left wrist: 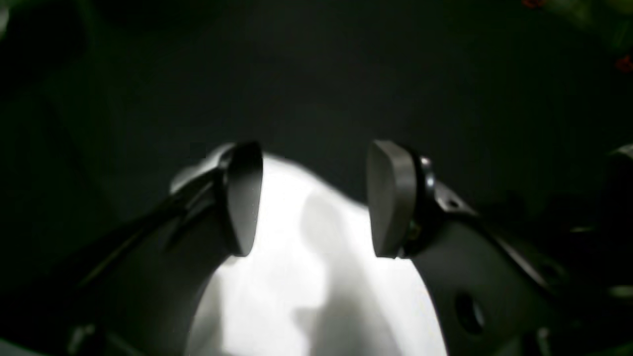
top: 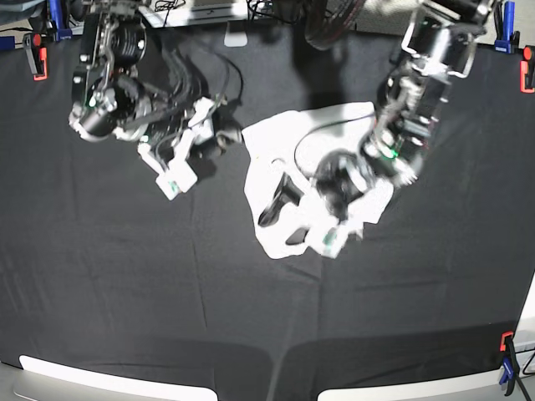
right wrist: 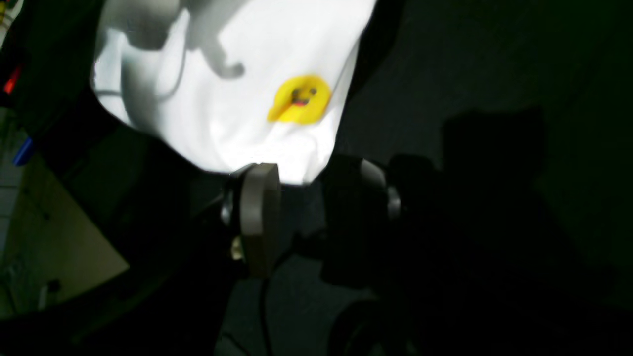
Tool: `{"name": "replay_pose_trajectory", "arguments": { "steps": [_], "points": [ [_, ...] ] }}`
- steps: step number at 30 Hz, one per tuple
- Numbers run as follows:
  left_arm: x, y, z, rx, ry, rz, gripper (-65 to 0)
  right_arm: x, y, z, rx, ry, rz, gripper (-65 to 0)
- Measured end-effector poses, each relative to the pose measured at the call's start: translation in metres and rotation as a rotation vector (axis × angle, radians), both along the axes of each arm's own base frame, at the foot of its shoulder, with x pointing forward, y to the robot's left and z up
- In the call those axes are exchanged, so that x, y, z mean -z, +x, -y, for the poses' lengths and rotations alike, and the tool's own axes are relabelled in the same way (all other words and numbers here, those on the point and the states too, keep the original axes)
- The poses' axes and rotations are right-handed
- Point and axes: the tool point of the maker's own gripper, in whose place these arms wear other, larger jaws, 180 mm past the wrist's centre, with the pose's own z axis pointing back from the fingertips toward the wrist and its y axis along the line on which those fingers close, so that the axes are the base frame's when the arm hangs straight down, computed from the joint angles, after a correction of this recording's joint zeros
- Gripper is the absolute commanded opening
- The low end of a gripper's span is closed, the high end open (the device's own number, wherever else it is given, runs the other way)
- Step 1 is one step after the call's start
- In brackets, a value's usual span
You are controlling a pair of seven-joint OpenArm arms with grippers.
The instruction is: Layout the t-shirt on the table in an organized manner, then fold the t-shirt properly
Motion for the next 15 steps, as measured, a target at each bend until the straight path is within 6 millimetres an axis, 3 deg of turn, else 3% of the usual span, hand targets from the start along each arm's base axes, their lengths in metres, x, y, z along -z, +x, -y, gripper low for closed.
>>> {"name": "replay_pose_trajectory", "arguments": {
  "steps": [7,15],
  "points": [
    [0.073,-0.01,-0.023,-0.132,-0.089,-0.038,-33.4,0.007,-0.01,0.001,0.0,-0.004,-0.028,-38.7],
    [0.089,-0.019,-0.02,-0.126,-0.111,-0.02,-33.4,0.007,-0.01,0.001,0.0,-0.004,-0.028,-38.7]
  ]
}}
